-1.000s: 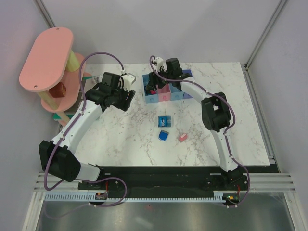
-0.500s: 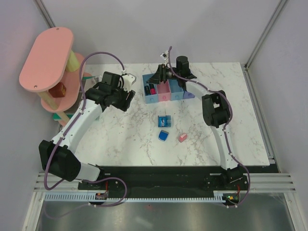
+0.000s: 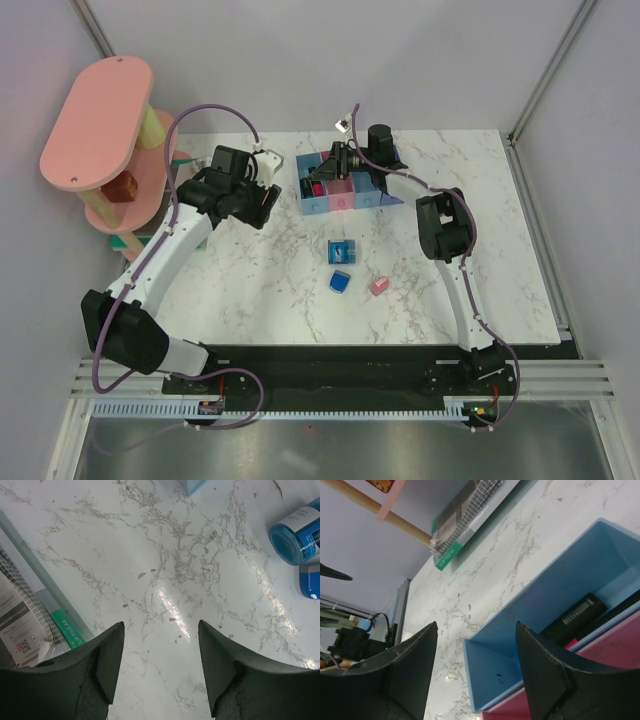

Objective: Sort the stationery into containers
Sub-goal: Place the pen in the storage box.

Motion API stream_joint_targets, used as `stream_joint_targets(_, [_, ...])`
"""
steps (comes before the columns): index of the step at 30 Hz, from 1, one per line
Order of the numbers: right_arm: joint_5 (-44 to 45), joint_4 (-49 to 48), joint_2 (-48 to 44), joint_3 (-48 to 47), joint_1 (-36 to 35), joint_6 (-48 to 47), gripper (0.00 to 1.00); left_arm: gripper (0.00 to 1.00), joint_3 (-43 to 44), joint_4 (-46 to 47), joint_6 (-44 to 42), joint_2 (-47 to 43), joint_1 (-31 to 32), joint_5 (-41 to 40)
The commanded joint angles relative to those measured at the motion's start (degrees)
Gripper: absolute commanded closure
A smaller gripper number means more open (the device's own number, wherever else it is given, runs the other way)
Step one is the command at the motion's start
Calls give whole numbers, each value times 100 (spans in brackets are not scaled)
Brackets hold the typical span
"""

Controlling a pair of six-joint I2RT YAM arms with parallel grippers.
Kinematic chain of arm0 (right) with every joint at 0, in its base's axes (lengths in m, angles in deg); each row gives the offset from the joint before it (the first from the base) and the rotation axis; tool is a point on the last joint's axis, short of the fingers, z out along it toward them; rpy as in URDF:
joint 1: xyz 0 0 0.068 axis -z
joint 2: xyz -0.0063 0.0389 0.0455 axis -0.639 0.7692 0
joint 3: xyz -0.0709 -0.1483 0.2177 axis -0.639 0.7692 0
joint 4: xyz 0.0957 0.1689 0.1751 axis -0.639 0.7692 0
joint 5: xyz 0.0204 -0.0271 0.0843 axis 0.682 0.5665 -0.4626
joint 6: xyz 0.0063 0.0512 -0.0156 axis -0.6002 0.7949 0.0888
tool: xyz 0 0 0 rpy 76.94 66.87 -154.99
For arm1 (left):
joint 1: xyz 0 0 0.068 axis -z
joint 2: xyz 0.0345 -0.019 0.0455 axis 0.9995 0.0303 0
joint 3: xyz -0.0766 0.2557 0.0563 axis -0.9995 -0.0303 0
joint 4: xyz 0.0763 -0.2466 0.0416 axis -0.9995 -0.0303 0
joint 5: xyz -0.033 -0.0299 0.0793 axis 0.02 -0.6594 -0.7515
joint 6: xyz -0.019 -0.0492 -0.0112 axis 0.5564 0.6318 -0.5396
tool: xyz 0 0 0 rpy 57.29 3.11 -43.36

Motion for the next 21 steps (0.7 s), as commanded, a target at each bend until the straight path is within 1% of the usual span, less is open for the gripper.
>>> stream_joint_targets(1, [452,1602,-48,-373,-38,-1354,30,32,251,-27,-158,37,-12,-16])
stream_joint_targets(2, [827,1831,-65,-382,-38,-1503,30,32,251,-18,-158,29,-12,2])
stream_joint_targets(4, [1084,2401,-74,-434,-29,-1959,31,32,251,-27,-158,11,-12,11])
stream_joint_targets(6, [1436,2729,-92,-469,-47,-2242,31,32,251,-27,-149,2,-12,2])
stream_joint_targets(7, [1533,3009,-101,-470,-55,-2513,31,32,242,-27,-149,-33,-12,2])
stream_joint_targets(10, [1771,3397,-215,-496,-73,-2865,31,32,224,-27,-158,-68,-12,19])
stream_joint_targets(13, [1526,3433,-443,-496,-73,-2920,31,32,285,-18,-141,-68,-12,11])
stream_joint_targets(16, [1455,3433,-934,-470,-73,-3130,30,32,461,34,-132,-24,-12,-33])
stream_joint_targets(18, [1594,3451,-1417,-400,-29,-3358,28,32,619,69,-149,89,-12,-103])
stream_joint_targets(21, [2174,3512,-1961,-312,111,-3569,28,32,1128,70,-176,379,-12,-367])
